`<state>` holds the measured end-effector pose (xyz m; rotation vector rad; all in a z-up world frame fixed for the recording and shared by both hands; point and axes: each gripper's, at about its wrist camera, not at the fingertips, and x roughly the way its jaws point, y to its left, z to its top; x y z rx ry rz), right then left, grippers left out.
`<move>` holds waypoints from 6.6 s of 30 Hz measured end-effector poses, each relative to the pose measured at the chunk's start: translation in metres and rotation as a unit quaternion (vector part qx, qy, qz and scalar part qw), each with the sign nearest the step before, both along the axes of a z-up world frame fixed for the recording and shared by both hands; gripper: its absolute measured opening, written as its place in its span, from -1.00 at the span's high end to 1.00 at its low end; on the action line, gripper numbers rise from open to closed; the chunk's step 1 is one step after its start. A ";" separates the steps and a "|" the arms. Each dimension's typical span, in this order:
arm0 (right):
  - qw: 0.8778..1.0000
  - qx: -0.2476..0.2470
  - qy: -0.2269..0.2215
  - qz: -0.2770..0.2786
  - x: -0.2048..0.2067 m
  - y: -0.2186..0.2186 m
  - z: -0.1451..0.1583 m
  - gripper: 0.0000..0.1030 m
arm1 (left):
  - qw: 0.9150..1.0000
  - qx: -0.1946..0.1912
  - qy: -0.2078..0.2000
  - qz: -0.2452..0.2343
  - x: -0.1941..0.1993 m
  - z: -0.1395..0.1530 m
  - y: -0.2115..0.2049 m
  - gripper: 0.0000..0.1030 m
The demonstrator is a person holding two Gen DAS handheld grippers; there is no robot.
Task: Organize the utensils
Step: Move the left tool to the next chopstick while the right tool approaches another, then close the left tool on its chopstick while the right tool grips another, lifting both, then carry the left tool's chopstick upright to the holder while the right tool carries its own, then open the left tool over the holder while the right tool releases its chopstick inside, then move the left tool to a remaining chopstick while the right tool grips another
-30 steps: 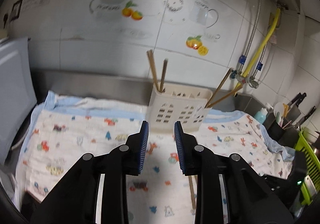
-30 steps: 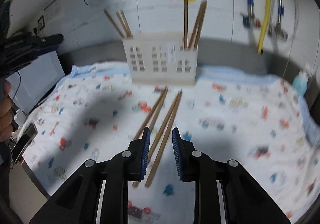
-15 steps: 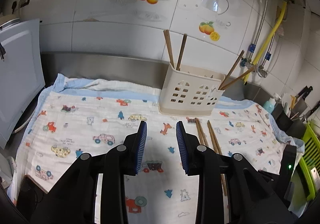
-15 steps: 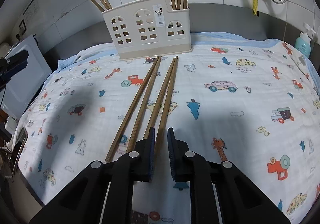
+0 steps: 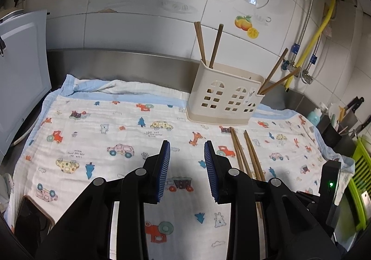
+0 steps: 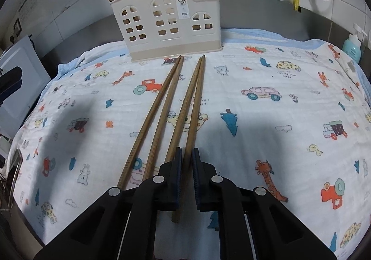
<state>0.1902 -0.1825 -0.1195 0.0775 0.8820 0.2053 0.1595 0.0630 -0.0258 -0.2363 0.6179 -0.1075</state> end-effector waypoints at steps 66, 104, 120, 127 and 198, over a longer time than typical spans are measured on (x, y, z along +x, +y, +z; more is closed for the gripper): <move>0.991 -0.013 -0.136 0.017 -0.026 -0.044 0.094 0.87 | 0.979 0.074 0.146 -0.119 0.059 -0.099 -0.148 0.82; 0.971 -0.015 -0.214 0.103 0.006 -0.036 0.227 0.87 | 0.989 0.023 -0.009 -0.144 0.035 0.033 -0.097 0.89; 0.962 -0.067 -0.242 0.105 0.082 -0.011 0.274 0.87 | 0.988 0.055 -0.036 -0.141 0.062 0.073 -0.090 0.90; 0.971 -0.079 -0.201 0.106 0.119 -0.008 0.251 0.87 | 0.987 0.063 -0.072 -0.132 0.079 0.114 -0.087 0.90; 0.991 -0.039 -0.098 0.077 -0.024 -0.014 0.081 0.54 | 0.997 0.026 -0.063 -0.032 0.057 0.094 -0.044 0.82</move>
